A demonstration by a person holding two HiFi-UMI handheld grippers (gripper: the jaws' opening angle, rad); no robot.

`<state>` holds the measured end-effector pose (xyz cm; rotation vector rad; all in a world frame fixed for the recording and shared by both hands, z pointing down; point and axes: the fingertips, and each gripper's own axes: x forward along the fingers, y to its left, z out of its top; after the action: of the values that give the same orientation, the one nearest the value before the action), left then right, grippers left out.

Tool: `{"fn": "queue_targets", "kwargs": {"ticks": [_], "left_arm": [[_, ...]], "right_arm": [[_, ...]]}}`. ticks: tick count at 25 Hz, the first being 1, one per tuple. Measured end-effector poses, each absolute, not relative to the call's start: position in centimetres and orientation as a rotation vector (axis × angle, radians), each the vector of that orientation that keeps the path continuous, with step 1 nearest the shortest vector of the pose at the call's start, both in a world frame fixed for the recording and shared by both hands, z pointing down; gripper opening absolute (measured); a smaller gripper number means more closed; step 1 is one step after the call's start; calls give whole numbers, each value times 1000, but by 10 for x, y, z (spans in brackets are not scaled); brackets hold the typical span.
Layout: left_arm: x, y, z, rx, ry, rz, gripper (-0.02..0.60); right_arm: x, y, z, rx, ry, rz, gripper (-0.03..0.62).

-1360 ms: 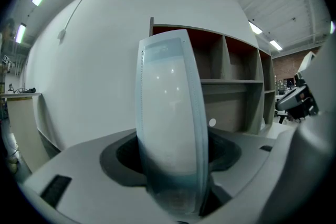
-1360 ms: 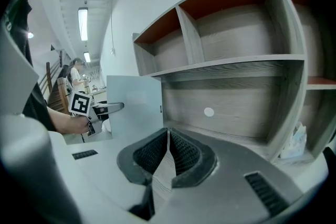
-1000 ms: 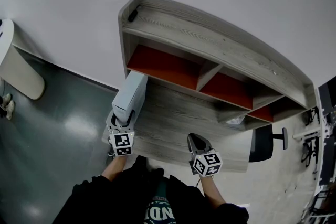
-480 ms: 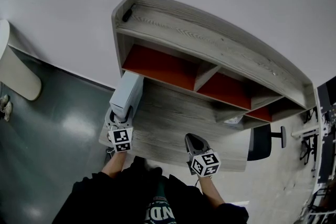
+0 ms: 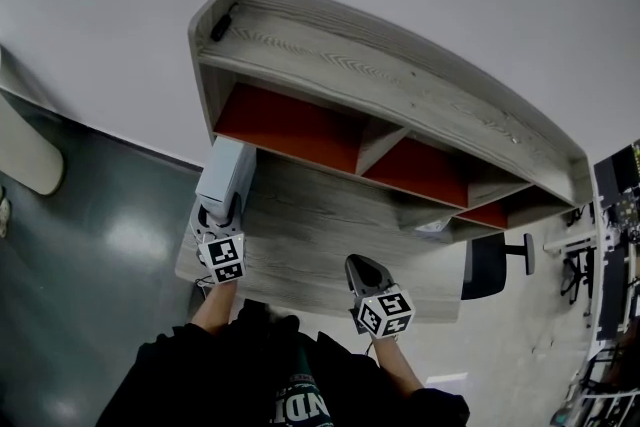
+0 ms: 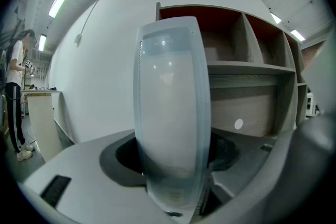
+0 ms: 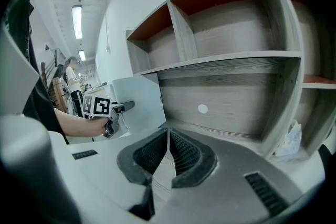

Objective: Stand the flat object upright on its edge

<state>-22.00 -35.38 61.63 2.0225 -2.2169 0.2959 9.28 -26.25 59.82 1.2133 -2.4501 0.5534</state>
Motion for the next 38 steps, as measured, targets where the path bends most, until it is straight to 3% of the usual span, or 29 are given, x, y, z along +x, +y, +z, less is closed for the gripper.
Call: {"fn": "queue_targets", "kwargs": {"ticks": [15, 26, 38], "left_arm": [[-217, -363, 630, 1977, -2226, 291, 311], [-211, -351, 653, 2077, -1993, 398, 348], [-211, -290, 650, 2141, -1877, 458, 326]], "right_arm": [[103, -262, 606, 1251, -2417, 598, 40], [82, -251, 604, 1270, -2450, 628, 41], [66, -215, 598, 1384, -2443, 616, 34]]}}
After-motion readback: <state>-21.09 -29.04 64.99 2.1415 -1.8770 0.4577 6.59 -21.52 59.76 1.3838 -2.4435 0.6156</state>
